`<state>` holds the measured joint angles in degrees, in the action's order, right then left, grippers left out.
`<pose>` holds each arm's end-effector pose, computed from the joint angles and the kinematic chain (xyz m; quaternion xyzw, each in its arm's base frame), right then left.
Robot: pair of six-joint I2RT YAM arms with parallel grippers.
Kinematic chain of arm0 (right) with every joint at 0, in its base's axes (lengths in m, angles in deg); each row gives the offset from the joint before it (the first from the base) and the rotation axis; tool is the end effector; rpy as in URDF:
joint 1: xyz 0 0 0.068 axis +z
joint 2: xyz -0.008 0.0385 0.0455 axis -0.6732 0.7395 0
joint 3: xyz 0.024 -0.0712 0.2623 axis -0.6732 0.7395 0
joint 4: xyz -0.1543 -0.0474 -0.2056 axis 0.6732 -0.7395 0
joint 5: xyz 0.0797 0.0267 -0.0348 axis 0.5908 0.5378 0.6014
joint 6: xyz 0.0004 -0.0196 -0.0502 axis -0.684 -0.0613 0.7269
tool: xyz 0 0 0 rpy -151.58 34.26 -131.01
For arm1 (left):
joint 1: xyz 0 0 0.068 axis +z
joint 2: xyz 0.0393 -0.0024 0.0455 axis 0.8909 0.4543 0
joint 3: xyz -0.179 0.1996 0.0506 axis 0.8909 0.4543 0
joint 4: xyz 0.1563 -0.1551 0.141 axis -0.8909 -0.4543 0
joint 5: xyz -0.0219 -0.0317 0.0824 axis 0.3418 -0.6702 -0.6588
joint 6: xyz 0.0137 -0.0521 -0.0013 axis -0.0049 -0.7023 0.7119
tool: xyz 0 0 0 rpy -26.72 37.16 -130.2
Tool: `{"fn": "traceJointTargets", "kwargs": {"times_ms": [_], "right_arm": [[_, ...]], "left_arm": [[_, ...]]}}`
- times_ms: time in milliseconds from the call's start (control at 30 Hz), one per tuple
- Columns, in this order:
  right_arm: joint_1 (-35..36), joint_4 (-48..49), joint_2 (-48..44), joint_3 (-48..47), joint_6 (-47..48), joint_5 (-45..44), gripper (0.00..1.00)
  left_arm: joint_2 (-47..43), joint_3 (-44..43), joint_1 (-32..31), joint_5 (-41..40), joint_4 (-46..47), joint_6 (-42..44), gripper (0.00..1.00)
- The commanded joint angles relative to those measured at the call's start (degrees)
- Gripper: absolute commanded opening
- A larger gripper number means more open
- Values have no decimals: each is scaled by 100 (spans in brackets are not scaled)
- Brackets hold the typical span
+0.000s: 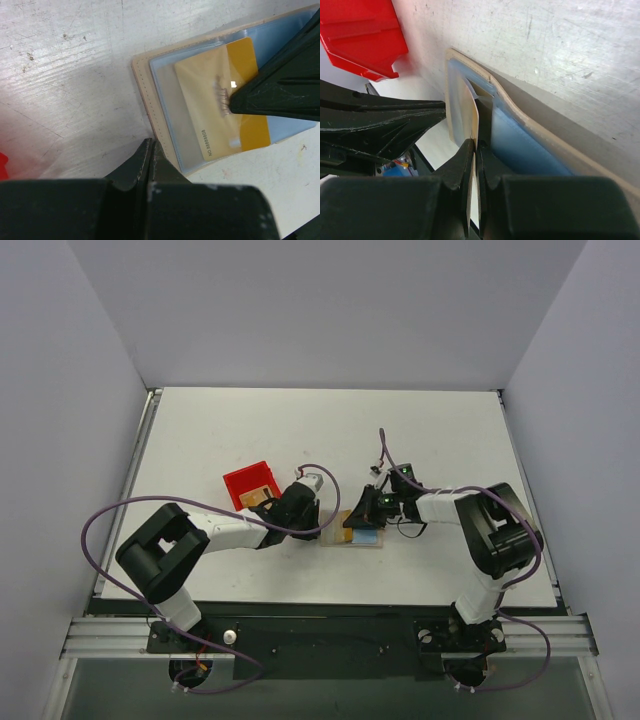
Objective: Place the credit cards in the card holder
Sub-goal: Insert the credit card into the card holder.
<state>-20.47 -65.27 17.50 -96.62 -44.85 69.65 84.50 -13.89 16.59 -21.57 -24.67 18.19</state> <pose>0.2889 0.1429 0.1279 -0.0400 0.8493 0.4992 0.1672 0.2244 -0.2330 0.1464 0.1016 0.9230 -0.2191 0.2996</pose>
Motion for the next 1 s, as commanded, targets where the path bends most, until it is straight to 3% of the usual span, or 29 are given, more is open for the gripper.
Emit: {"fn": "traceJointTargets", "kwargs": {"times_ms": [0,300,533,967], "right_arm": [[215,209,129,188,-155,41,0],[338,237,-11,232,-332,-188,0],[364,-563,-354,57,-7,-662,16],[592,-1952,-863,-480,477,-1594,27]], "left_arm": [[184,-133,-1,59,-65,41,0],[157,-98,-1,41,-83,50,0],[122,-89,7,33,-65,41,0],[34,-1,25,33,-30,23,0]]}}
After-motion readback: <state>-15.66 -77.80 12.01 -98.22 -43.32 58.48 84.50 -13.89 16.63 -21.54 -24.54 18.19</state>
